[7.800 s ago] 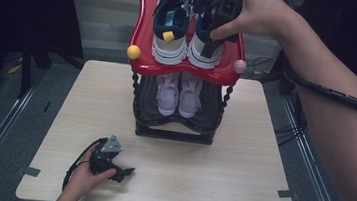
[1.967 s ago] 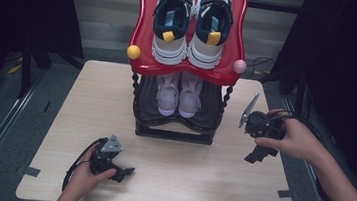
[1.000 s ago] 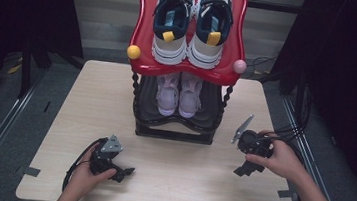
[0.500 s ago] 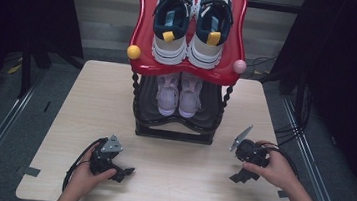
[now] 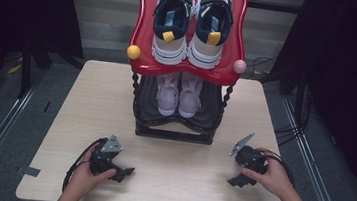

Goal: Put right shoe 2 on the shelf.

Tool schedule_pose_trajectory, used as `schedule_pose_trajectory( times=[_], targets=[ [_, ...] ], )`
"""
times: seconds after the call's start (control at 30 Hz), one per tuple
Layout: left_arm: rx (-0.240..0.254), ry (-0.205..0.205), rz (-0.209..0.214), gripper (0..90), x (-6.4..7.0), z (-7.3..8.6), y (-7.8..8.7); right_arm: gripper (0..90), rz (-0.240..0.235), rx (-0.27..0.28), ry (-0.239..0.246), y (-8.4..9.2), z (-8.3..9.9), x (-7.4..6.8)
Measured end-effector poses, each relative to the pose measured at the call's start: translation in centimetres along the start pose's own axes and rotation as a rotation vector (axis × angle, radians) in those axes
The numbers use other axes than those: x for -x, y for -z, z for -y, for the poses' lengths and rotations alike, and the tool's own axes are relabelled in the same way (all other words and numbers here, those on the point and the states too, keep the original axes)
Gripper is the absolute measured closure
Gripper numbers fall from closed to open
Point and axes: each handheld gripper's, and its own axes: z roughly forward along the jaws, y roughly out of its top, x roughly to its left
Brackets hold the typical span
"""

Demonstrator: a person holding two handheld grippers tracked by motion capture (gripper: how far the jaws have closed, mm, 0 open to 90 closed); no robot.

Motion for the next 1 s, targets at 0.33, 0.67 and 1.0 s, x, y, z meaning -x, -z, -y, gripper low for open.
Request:
schedule_pose_trajectory(
  times=[0.33,0.67,1.0],
  targets=[
    [0.001,0.001,-0.002,0.0,0.0,0.0,0.0,13.9,0.013,0.072,-0.03,-0.5,1.0,0.0],
    [0.001,0.002,-0.002,0.0,0.0,0.0,0.0,12.2,0.058,0.184,-0.038,-0.8,2.4,-0.4],
    [0.001,0.002,-0.002,0.0,0.0,0.0,0.0,11.3,0.078,0.346,-0.059,-1.4,4.2,-0.6]
  ],
)
